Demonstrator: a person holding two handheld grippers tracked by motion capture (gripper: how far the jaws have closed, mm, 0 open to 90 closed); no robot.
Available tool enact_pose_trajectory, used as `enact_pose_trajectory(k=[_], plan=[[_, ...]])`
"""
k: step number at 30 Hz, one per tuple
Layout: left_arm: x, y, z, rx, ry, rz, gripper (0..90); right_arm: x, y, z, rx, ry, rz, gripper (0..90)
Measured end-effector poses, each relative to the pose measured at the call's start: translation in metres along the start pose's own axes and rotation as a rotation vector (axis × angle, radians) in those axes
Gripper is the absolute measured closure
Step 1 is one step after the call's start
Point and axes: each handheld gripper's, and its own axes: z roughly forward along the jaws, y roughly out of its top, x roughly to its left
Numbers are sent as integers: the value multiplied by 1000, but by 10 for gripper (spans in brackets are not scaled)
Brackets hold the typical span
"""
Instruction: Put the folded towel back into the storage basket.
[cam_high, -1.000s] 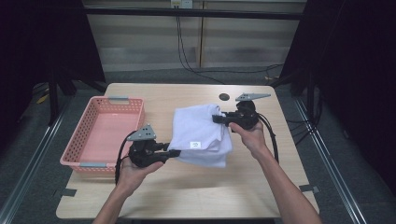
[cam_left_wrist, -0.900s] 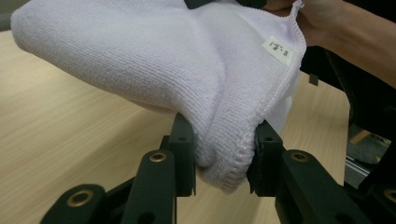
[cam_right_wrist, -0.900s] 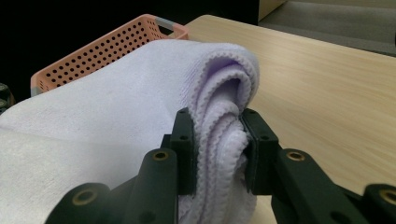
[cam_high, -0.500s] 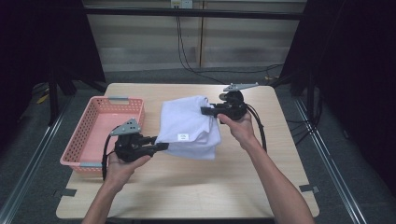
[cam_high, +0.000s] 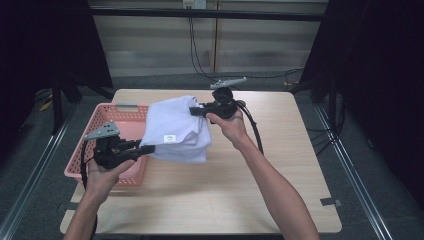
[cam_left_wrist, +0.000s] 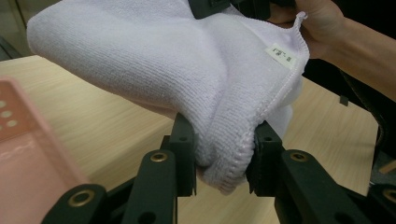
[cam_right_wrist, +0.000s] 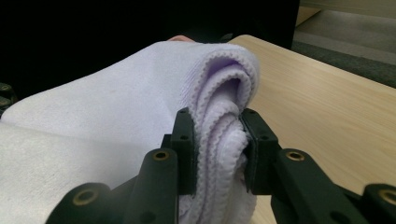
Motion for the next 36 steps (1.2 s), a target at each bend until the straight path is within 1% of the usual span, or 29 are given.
enact_pose_trajectory(k=[1,4,5,6,8,11,12,15,16,18,21,22,23,25,27,28,29,31,33,34,36], plan=[[3,-2,-5,-8,8,-16,684,2,2,5,0,6,0,698],[8,-4,-15,-6,33,-24,684,9,9,19,15,14,-4,699],[10,-4,-18,-8,35,-26,685,11,12,24,18,18,-9,699],[12,-5,-23,-8,48,-25,685,13,14,27,22,20,-12,699],[16,-7,-30,-19,59,-41,685,18,18,36,26,28,-15,699],[22,-10,-40,-20,73,-48,686,24,23,46,33,33,-20,700],[24,-11,-44,-26,84,-57,686,26,24,50,34,35,-24,700],[29,-13,-52,-32,102,-68,688,33,29,61,40,35,-16,700],[31,-13,-55,-32,108,-65,688,34,30,63,40,35,-17,700],[34,-14,-62,-43,131,-81,688,39,35,71,51,37,-20,700],[39,-15,-72,-51,153,-89,688,45,43,81,58,39,-19,700],[40,-15,-76,-61,158,-96,688,47,45,85,55,46,-15,700],[41,-16,-79,-62,162,-95,689,49,46,89,54,48,-15,700],[44,-17,-85,-52,183,-97,689,53,47,97,56,54,-8,700],[49,-21,-91,-55,192,-108,689,57,48,105,57,51,-3,700],[52,-23,-98,-62,206,-114,689,60,49,109,59,50,1,700],[53,-24,-101,-72,211,-121,688,64,50,116,63,57,-1,700],[55,-26,-106,-64,223,-121,689,68,51,121,63,57,4,700],[59,-29,-112,-55,237,-131,689,73,51,129,73,53,-3,700],[62,-30,-116,-56,247,-134,689,76,52,134,83,51,4,700],[66,-33,-122,-65,257,-153,690,79,52,142,78,58,11,700]])
